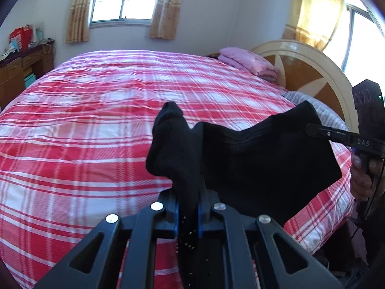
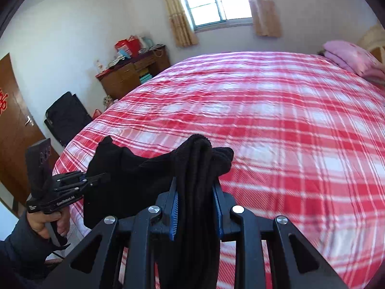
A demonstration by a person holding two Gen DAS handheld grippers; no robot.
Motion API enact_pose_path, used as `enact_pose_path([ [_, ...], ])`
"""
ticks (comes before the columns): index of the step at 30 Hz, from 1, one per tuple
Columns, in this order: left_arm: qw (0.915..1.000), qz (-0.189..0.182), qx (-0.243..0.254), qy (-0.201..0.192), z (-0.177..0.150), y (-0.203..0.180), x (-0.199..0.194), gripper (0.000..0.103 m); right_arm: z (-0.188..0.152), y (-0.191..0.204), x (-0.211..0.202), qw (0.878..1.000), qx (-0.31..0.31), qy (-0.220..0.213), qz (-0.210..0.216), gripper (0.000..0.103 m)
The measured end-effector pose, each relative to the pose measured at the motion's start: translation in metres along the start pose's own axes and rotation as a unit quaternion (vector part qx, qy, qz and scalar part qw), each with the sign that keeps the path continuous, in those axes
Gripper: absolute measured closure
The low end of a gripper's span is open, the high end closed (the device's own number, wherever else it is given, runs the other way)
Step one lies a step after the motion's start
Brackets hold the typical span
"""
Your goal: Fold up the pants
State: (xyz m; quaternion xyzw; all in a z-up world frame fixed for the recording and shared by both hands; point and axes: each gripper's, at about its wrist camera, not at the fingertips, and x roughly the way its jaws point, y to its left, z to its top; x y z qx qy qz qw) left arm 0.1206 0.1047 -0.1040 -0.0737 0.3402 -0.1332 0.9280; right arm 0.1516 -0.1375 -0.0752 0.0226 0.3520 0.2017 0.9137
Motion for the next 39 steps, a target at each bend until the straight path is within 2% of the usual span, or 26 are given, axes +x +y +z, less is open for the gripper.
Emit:
enact_pose_path([
  [7,0.9975,0.044,-0.043,-0.034,0.011,0.055,-0.029,0.092,0.044,0.039,0.057,0.999,-0.026,0.009,0.043,0.078],
  [10,0.9945,0.071,-0.059,-0.05,0.013,0.079,-0.041,0.092,0.059,0.059,0.083,0.997,-0.031,0.006,0.066,0.078],
  [15,0.9884,0.107,-0.084,-0.067,0.012,0.114,-0.05,0.092,0.073,0.088,0.131,0.996,-0.037,0.014,0.079,0.078],
  [17,0.9867,0.121,-0.087,-0.064,0.009,0.127,-0.048,0.092,0.076,0.101,0.153,0.996,-0.048,0.023,0.078,0.078],
  [22,0.985,0.128,-0.106,-0.047,-0.002,0.151,-0.033,0.092,0.077,0.11,0.191,0.995,-0.05,0.045,0.068,0.078],
  [30,0.9852,0.136,-0.102,-0.022,-0.018,0.164,-0.014,0.09,0.068,0.103,0.218,0.996,-0.031,0.059,0.054,0.078],
  [32,0.9847,0.146,-0.094,-0.018,-0.02,0.161,-0.012,0.083,0.066,0.1,0.222,0.997,-0.022,0.062,0.051,0.078],
  [34,0.9811,0.175,-0.081,-0.014,-0.023,0.156,-0.01,0.064,0.065,0.095,0.227,0.996,-0.006,0.07,0.05,0.077],
  [35,0.9791,0.188,-0.075,-0.014,-0.023,0.157,-0.009,0.06,0.065,0.093,0.229,0.996,-0.001,0.074,0.05,0.077],
  [36,0.9776,0.198,-0.07,-0.013,-0.024,0.157,-0.007,0.051,0.064,0.09,0.232,0.996,0.005,0.079,0.048,0.076],
  [37,0.9763,0.205,-0.067,-0.012,-0.025,0.157,-0.006,0.046,0.063,0.088,0.234,0.995,0.009,0.084,0.046,0.075],
  [39,0.9761,0.206,-0.069,-0.011,-0.029,0.161,-0.005,0.043,0.06,0.083,0.24,0.994,0.02,0.094,0.044,0.074],
])
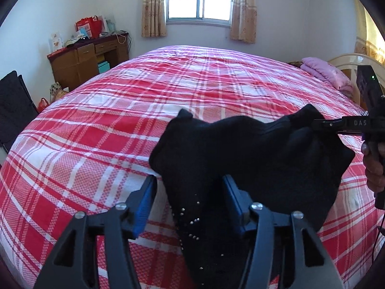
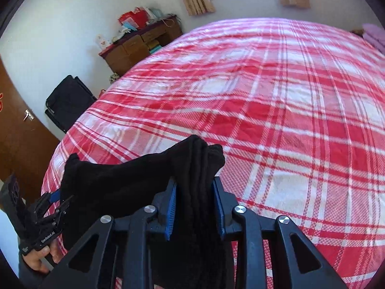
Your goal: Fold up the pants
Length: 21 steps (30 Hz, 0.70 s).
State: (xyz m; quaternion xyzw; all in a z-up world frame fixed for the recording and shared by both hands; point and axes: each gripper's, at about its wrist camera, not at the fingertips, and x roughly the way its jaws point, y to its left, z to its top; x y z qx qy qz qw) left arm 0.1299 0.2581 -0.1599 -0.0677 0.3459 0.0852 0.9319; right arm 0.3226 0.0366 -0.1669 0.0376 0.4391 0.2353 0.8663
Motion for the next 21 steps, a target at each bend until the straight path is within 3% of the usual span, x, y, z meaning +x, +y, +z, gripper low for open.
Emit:
enact_pose_path([
  [4,0.9999,0.008,-0.008,-0.002,-0.002,0.007,0.001,0.031,-0.004,-0.009,0.004,1.0,0.011,0.0,-0.002,0.066],
  [10,0.9999,0.005,-0.013,0.0,-0.004,0.013,0.002,0.027,-0.006,-0.014,0.008,1.0,0.02,0.005,-0.001,0.063],
  [21,0.9995,0.03,-0.008,0.001,-0.008,0.021,-0.008,0.012,-0.012,-0.024,-0.007,0.999,0.032,-0.014,-0.022,0.046],
])
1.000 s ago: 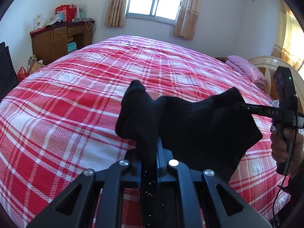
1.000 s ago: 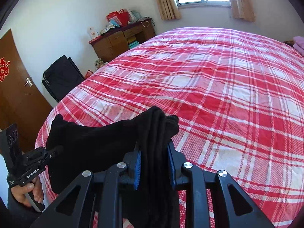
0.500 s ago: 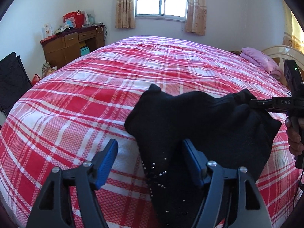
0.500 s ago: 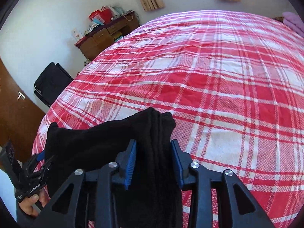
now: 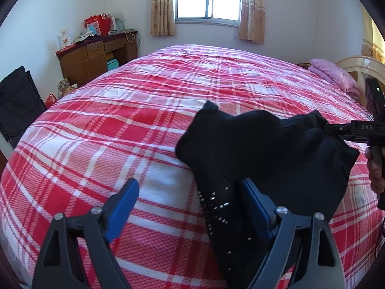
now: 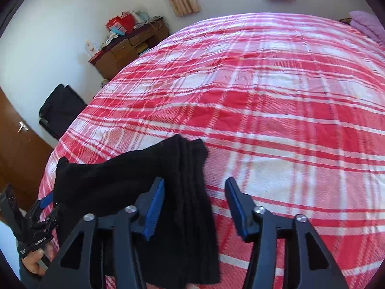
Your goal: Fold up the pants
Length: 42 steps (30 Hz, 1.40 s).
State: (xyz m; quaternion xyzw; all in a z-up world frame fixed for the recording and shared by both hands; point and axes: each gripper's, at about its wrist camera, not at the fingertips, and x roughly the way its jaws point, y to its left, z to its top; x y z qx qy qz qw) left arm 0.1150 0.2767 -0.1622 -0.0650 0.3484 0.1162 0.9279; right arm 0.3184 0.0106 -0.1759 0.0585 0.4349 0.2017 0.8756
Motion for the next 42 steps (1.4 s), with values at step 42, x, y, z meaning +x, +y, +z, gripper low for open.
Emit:
enact_pose_path([
  [42,0.9893,-0.025,0.061,-0.13,0.021,-0.099,-0.162,0.004,-0.09,0.068,-0.226,0.98,-0.144,-0.135,-0.033,0.032],
])
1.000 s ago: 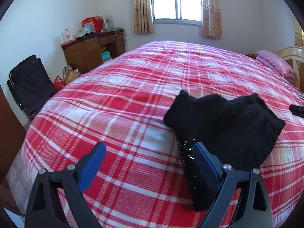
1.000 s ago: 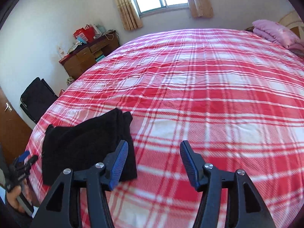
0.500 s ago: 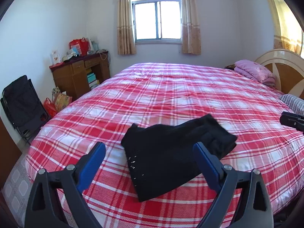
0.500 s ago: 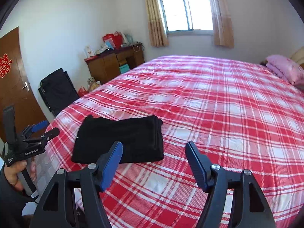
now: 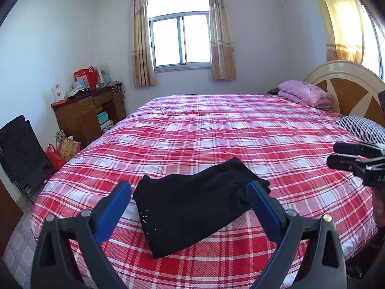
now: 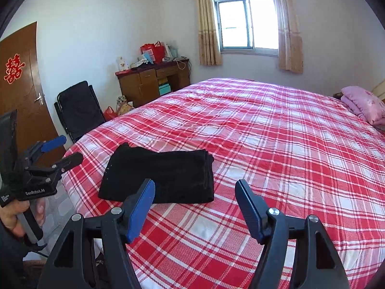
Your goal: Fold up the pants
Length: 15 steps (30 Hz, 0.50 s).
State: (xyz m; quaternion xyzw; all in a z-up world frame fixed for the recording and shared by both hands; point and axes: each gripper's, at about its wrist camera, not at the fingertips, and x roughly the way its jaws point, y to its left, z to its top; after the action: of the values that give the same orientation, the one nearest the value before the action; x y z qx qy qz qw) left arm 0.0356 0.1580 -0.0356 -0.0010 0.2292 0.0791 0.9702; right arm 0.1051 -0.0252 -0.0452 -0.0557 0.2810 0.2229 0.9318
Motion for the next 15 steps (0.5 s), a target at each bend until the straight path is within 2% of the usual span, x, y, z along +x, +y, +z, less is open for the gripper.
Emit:
enact_pose_path([
  [6,1.0,0.001,-0.002,-0.003,-0.001,0.0,-0.004,0.004,-0.004,0.011,0.004,1.0,-0.016,0.008,0.001,0.032],
  [15,1.0,0.001,0.002,0.0,-0.003,-0.004,-0.003,0.004,0.0,0.012,-0.008,1.0,-0.017,-0.008,-0.005,0.032],
])
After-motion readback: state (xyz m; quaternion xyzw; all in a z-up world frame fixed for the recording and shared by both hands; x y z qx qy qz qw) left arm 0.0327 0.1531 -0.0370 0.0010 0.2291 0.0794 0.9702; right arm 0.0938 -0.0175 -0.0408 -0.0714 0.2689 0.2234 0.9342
